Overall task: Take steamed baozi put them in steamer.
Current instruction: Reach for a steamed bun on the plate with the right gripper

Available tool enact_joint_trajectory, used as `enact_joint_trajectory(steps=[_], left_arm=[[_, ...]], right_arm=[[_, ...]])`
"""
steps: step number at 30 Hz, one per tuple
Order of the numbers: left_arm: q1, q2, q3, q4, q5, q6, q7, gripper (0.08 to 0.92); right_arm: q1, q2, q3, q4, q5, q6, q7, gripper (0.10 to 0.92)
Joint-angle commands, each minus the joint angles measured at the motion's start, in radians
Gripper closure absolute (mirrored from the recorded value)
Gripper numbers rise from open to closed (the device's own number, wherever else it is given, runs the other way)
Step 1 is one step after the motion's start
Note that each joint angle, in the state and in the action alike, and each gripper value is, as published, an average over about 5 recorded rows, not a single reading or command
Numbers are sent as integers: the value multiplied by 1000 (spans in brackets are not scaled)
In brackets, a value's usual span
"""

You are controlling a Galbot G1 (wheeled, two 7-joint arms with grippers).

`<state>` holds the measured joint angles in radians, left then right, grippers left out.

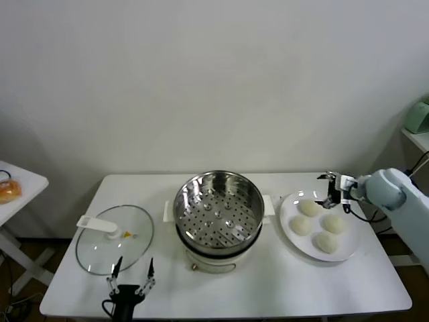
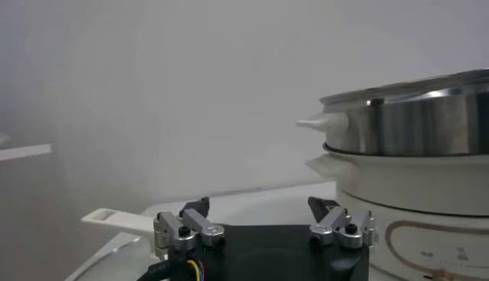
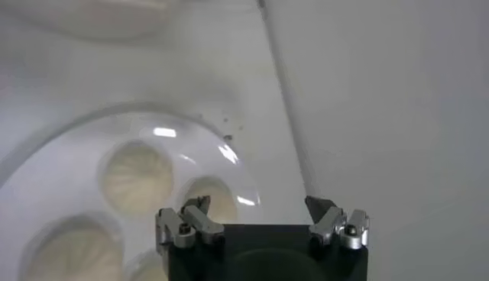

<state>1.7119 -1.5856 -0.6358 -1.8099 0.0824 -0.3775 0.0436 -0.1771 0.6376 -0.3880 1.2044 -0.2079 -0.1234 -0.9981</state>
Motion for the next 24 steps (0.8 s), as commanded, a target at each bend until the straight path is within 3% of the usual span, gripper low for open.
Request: enact_joint_trajectory(steps=[1,14,24], left_arm=[[1,-2,0,-3,6,-3,2,177],[12,-1,-16,-7,10,-4,6,177],[25,3,-26,-13,24,-11,6,177]], right_arm=[[369,50,-384,-256,-25,139,-220,203],[334,302,-366,-537,-24,197,-278,203],[290,454,-249,-746,-153,279,-272,203]])
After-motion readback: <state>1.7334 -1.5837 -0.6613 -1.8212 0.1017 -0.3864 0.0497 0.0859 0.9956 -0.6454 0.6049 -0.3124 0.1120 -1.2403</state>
